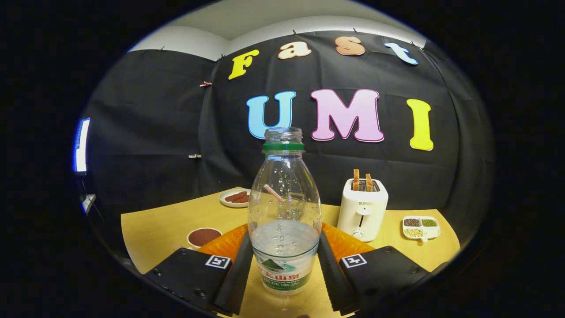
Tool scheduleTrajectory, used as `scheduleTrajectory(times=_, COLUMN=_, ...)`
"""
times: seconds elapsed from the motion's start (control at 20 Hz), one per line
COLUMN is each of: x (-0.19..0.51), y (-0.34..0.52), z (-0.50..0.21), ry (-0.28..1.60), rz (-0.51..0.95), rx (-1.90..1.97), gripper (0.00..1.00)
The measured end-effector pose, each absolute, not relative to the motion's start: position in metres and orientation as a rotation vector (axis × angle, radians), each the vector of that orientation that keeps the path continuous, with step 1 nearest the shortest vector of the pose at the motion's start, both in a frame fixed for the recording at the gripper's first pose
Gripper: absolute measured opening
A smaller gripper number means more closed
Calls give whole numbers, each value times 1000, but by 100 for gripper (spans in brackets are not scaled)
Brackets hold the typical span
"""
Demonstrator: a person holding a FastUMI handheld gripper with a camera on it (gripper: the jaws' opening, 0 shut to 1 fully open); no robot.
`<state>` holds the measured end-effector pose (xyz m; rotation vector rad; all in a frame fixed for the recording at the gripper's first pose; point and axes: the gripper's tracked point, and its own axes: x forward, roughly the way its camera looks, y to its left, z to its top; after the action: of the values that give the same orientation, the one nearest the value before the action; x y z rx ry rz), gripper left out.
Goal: Take the bottle from table, then pour the juice into the cup, finally place the bottle on the coaster
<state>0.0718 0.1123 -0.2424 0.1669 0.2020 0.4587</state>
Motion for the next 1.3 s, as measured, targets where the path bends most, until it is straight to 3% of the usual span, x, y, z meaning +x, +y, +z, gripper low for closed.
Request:
scheduleTrajectory(times=0.75, x=59, y=101, z=-289, ry=244, rz=454, rx=227, gripper=77)
scheduleTrajectory(times=1.3, x=150, y=151, z=-285, ry=146, rz=443, rx=232, gripper=77)
